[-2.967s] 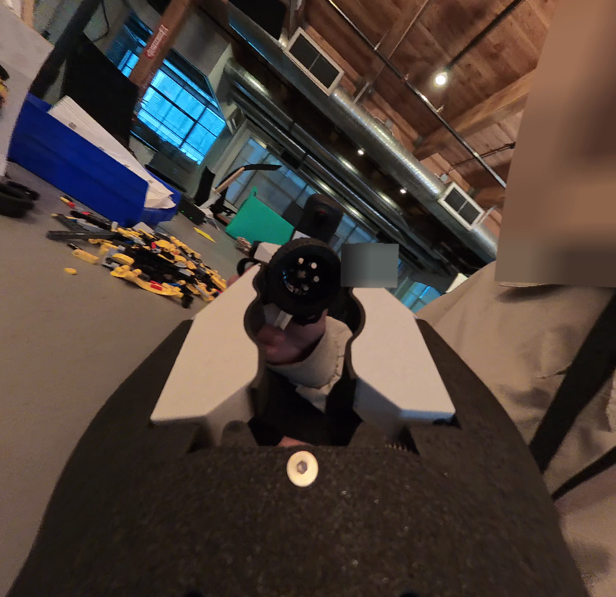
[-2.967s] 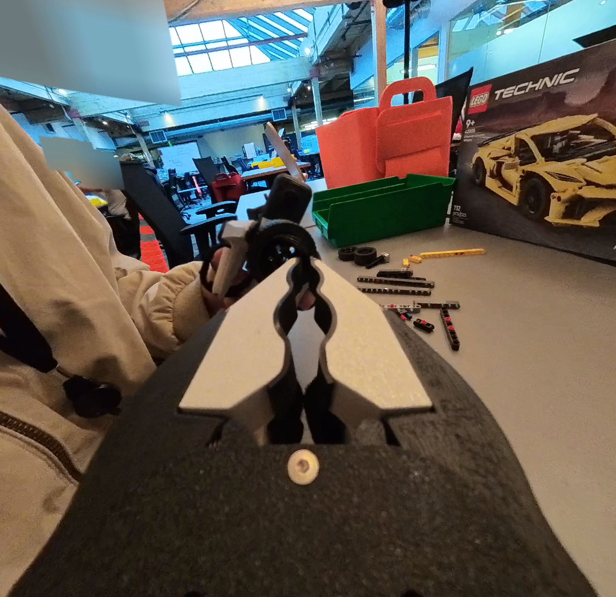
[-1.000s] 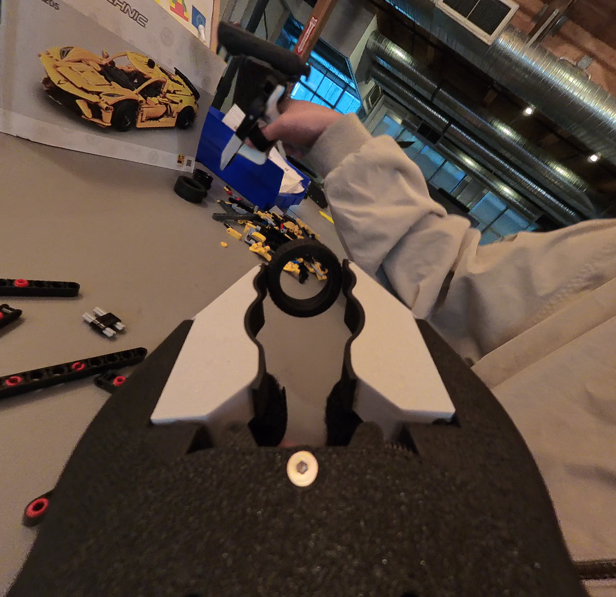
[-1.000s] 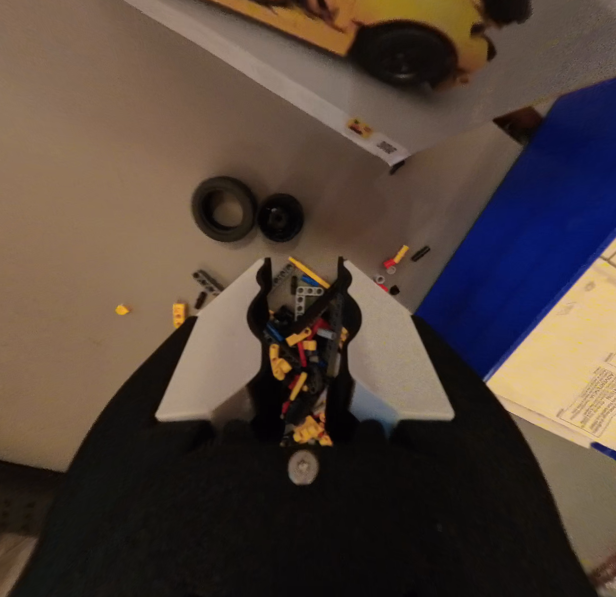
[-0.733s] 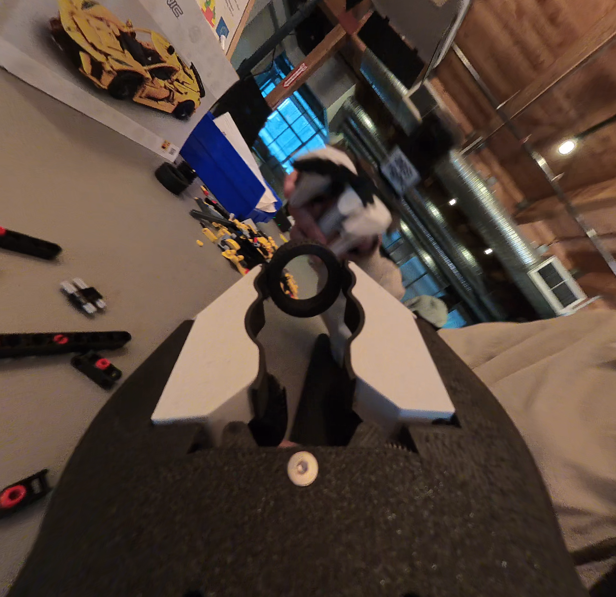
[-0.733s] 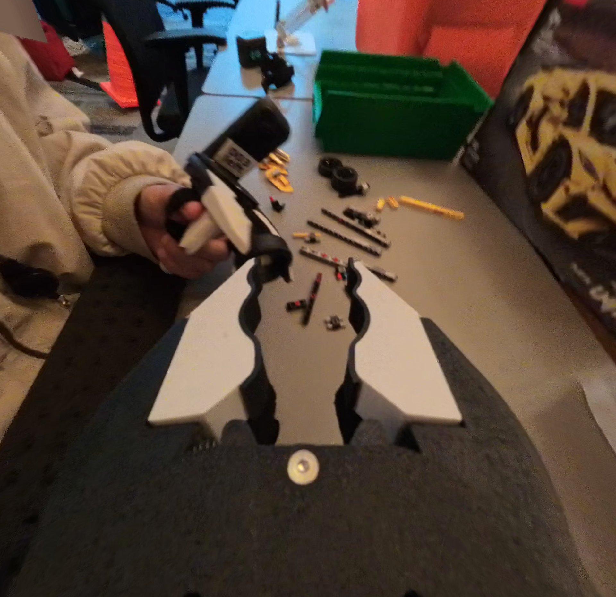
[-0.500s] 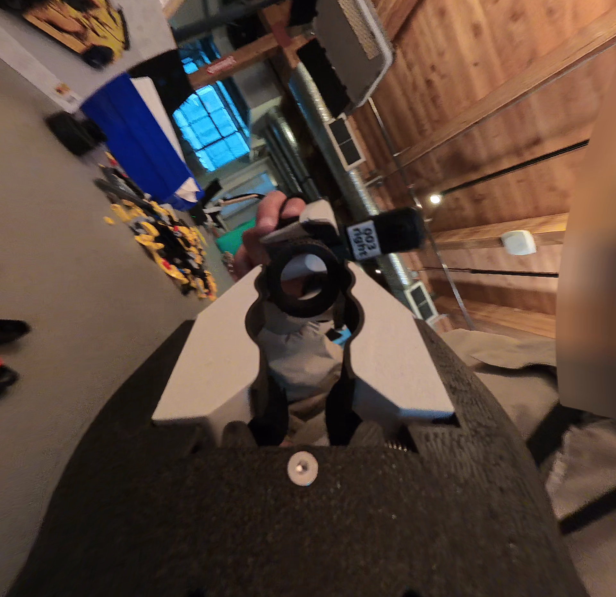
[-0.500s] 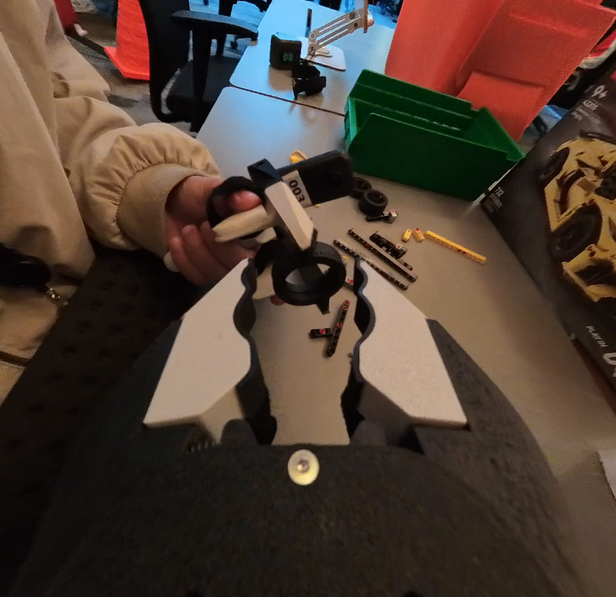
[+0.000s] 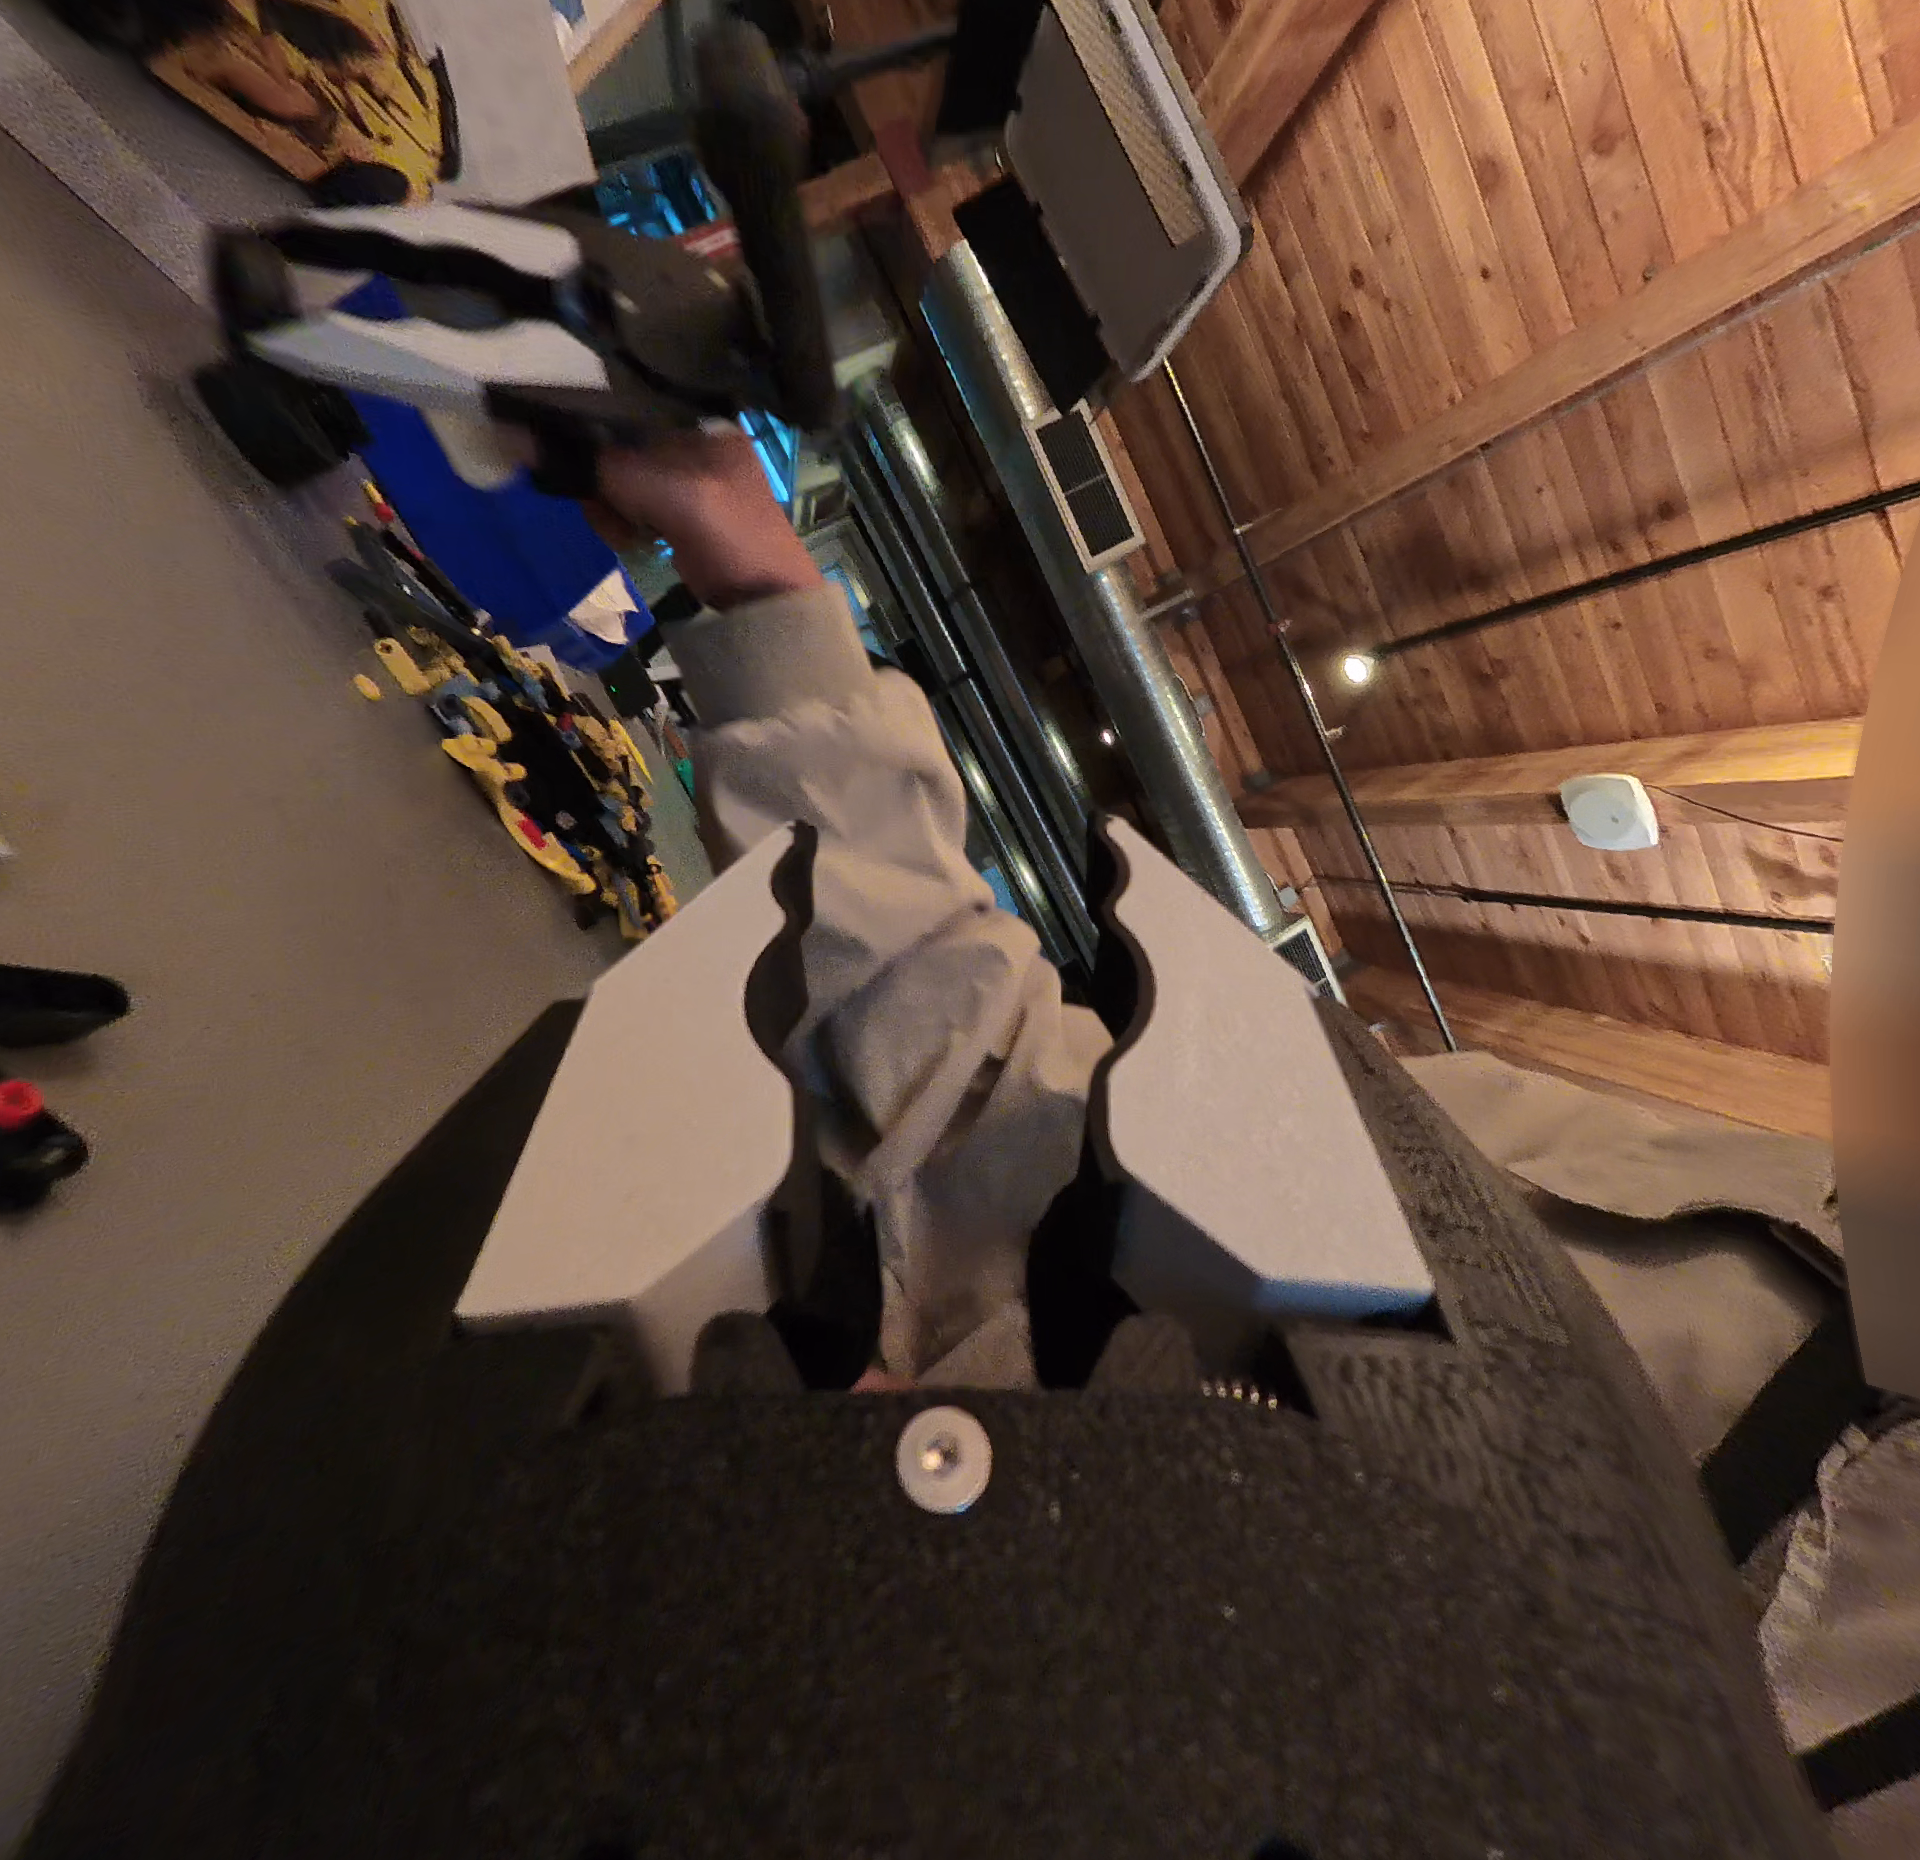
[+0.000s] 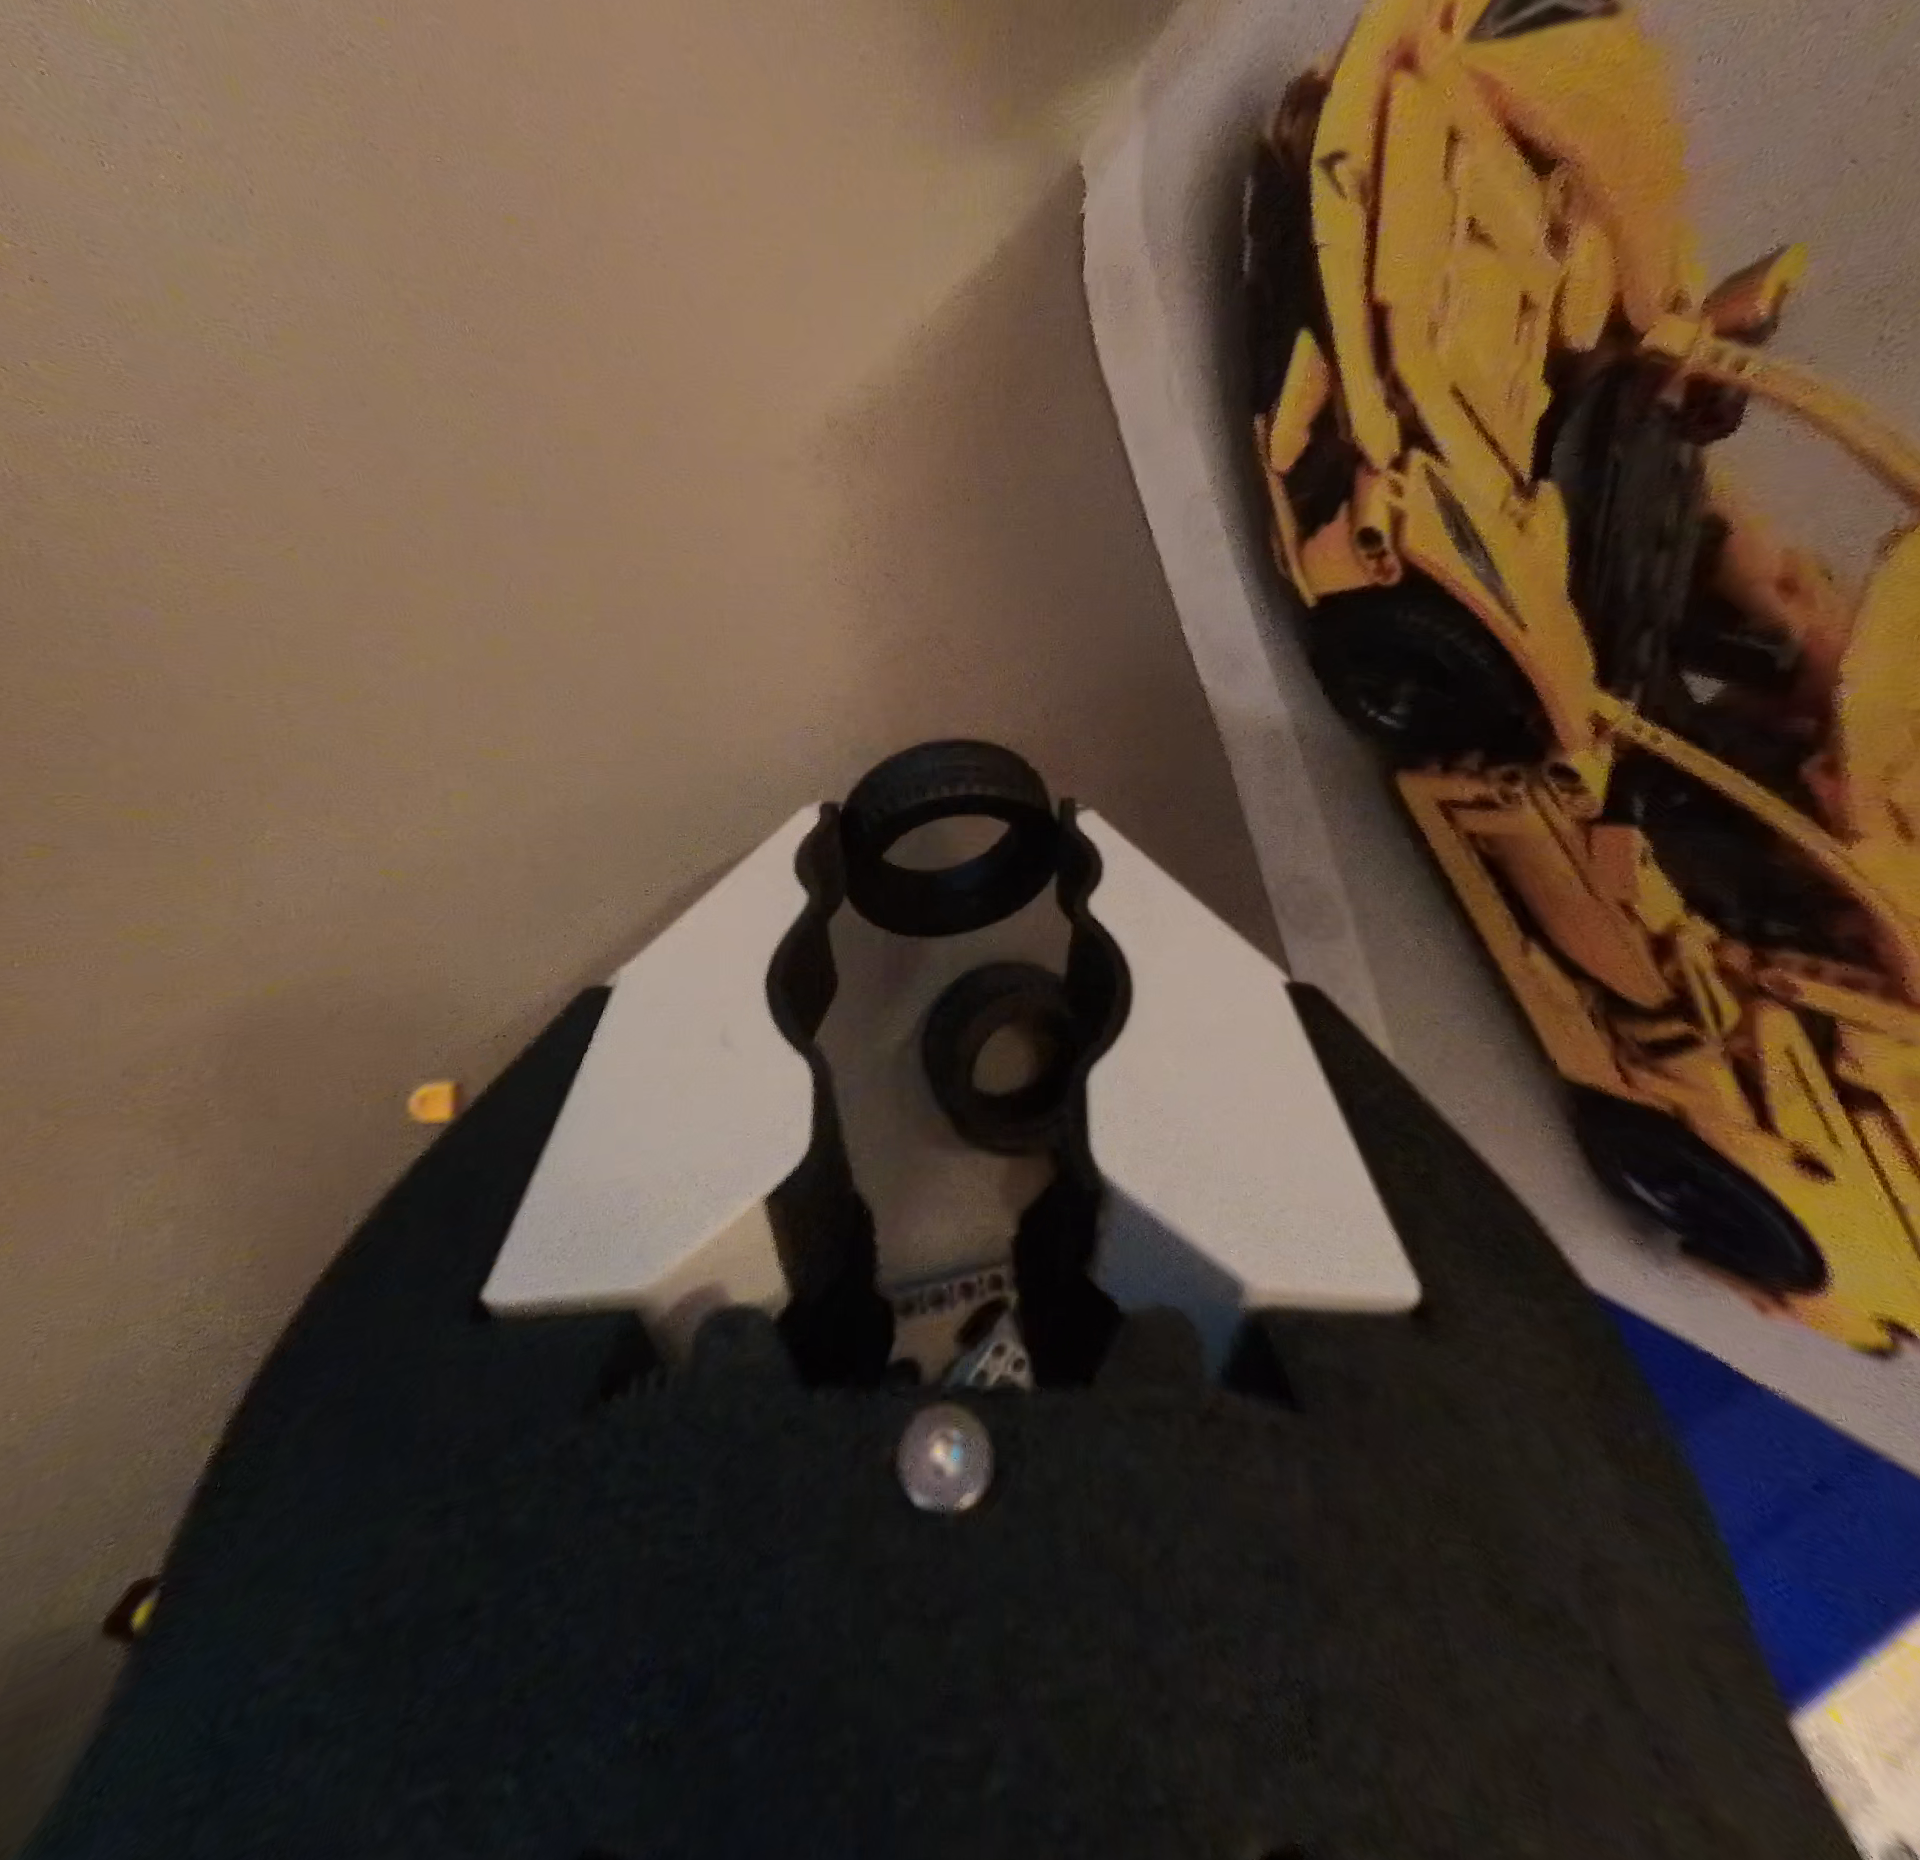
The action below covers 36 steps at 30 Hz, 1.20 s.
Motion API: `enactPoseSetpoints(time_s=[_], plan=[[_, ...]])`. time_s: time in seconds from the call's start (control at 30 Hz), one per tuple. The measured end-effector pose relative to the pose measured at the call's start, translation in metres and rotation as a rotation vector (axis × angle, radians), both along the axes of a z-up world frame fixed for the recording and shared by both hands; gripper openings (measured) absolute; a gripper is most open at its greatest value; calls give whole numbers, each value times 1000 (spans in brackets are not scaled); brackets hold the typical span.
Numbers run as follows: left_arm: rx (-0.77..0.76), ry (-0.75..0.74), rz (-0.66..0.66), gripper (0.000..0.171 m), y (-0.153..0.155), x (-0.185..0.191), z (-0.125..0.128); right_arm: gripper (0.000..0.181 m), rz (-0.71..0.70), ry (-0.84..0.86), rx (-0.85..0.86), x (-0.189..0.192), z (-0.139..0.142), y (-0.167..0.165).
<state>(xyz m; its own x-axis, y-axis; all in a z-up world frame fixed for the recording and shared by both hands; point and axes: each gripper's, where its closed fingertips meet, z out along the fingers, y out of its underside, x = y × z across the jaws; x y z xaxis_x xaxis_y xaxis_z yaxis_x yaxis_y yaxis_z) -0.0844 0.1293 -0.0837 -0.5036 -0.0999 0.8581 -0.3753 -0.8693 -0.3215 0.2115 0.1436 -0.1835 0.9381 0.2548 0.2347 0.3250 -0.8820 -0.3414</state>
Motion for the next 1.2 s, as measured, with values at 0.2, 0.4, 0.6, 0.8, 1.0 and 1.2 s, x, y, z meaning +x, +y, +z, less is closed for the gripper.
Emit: enactPoseSetpoints(time_s=[0.2,0.4,0.6,0.8,1.0,1.2], plan=[[-22,6,32,43,9,-1,-2,42,-29,70,-140,17,-30,14],[-17,-4,13,42,5,-2,0,56,22,27,-88,18,5,-18],[-37,-5,-9,41,2,-1,0,53,29,-12,-190,34,-21,-44],[-35,-1,1,40,4,-1,0,43,-20,8,-211,44,-21,-35],[-21,-2,2,39,3,-1,0,42,-6,-41,-278,51,-28,-13],[-20,0,3,39,3,-1,0,43,-3,-117,-335,57,-29,-19]])
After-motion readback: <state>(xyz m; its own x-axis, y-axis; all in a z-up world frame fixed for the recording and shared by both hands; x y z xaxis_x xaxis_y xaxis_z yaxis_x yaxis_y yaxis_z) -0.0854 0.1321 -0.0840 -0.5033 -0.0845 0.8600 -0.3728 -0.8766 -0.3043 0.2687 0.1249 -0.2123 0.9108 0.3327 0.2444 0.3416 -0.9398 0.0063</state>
